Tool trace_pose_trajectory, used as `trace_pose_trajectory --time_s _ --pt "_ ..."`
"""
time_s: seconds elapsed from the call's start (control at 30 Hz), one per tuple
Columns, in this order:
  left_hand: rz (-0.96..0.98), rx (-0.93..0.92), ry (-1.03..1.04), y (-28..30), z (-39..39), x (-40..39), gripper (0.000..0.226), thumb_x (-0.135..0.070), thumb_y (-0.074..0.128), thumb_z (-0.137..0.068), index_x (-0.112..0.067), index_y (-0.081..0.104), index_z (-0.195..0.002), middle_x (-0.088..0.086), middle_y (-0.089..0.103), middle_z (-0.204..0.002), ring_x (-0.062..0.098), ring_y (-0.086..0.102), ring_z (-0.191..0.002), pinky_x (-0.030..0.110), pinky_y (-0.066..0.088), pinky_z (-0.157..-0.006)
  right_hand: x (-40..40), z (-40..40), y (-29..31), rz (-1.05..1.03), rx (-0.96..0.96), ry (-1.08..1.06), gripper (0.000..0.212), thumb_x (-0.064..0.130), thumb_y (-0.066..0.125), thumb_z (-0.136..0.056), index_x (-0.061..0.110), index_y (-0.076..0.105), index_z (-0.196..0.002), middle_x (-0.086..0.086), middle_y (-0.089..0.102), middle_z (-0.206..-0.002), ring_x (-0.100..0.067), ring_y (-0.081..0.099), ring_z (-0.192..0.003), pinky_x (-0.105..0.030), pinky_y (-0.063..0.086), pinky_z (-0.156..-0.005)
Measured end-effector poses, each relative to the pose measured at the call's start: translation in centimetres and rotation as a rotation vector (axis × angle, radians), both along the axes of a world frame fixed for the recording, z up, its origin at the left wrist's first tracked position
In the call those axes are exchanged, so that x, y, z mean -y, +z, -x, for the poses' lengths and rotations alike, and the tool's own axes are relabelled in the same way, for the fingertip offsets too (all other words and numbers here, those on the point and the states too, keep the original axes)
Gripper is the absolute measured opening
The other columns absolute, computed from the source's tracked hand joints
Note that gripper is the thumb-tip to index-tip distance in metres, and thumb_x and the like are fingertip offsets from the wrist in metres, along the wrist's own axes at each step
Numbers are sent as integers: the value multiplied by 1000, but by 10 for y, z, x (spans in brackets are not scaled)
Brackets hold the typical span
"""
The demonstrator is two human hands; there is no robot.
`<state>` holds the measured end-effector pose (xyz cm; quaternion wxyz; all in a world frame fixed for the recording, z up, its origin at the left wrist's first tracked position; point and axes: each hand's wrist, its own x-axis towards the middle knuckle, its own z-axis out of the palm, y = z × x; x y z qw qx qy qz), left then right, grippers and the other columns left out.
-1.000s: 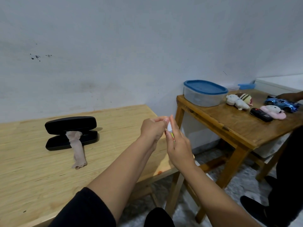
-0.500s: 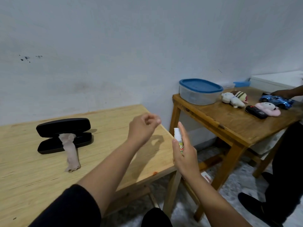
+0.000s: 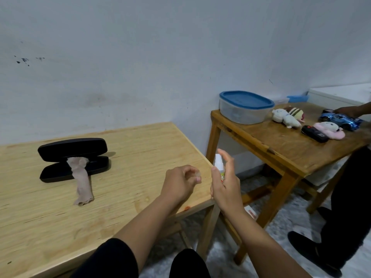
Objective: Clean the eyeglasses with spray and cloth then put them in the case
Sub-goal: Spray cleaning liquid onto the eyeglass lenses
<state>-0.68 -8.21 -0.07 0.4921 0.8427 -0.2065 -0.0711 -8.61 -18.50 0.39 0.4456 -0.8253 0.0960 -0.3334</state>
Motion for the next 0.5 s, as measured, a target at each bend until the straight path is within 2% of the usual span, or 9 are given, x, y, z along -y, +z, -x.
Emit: trace_pose_trajectory --time_s 0.1,0.2,0.33,0.5 --pt "-10 31 3 -2 0 1 21 -23 72 -79 -20 69 -99 -5 72 -96 9 64 -91 28 51 -89 -1 -2 0 7 -9 -2 39 40 36 -90 66 22 -116 -7 54 -90 -14 54 -57 -18 44 -52" --pt "-16 43 7 -2 0 1 22 -23 71 -80 -20 68 -101 -4 71 -98 9 63 -92 26 50 -89 -3 -4 1 3 -7 6 38 48 33 -86 69 21 -115 -5 53 -93 -14 54 -62 -23 46 -58" --pt "-36 67 -15 -3 0 1 26 -24 71 -79 -19 67 -104 -2 72 -102 11 64 -97 31 50 -93 -6 -5 4 5 -2 -1 41 41 35 -89 72 20 -111 -10 56 -87 -17 55 -61 -25 47 -55" --pt "-42 65 -31 -3 1 -1 39 -26 70 -80 -19 61 -117 0 68 -116 13 61 -109 28 47 -97 -10 -5 8 33 -15 -1 39 37 37 -93 67 22 -113 -6 59 -97 -12 56 -61 -26 51 -59"
